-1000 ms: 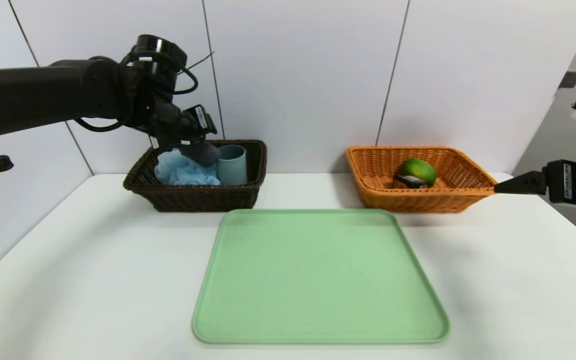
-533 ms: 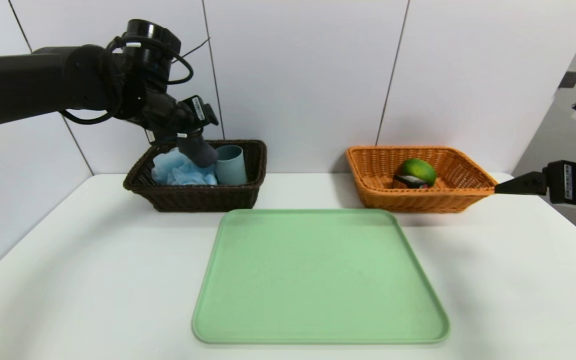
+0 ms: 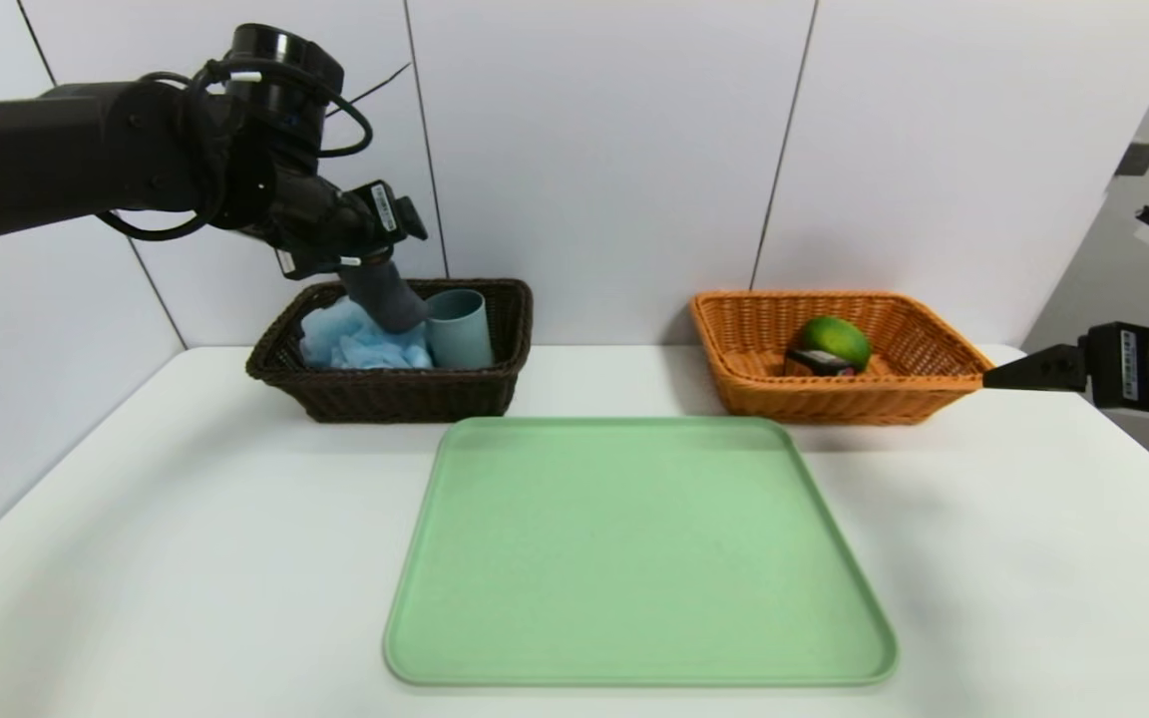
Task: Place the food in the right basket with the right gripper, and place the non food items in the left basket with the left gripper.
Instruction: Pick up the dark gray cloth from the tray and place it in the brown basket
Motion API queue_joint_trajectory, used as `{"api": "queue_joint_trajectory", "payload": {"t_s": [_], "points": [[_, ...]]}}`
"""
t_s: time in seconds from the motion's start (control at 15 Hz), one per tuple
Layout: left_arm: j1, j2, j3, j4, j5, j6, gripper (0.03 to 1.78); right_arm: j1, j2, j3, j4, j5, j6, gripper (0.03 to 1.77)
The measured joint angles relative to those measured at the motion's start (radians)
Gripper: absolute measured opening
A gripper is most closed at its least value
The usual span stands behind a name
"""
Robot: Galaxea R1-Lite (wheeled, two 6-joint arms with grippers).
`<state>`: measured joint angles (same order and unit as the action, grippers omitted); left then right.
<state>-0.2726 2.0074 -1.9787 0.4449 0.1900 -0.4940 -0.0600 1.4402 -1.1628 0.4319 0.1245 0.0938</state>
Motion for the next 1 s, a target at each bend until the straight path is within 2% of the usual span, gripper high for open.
{"api": "queue_joint_trajectory", "payload": {"t_s": [0.53, 1.0], "points": [[0.003, -0.022, 0.001, -0.006, 0.007, 0.112, 1.67, 0.009, 0.008, 0.0, 0.0, 0.001, 0.0, 1.71], [-0.058, 0.004, 0.0, -0.061, 0.006, 0.147, 1.67, 0.014, 0.008, 0.002, 0.0, -0.001, 0.001, 1.71]]}}
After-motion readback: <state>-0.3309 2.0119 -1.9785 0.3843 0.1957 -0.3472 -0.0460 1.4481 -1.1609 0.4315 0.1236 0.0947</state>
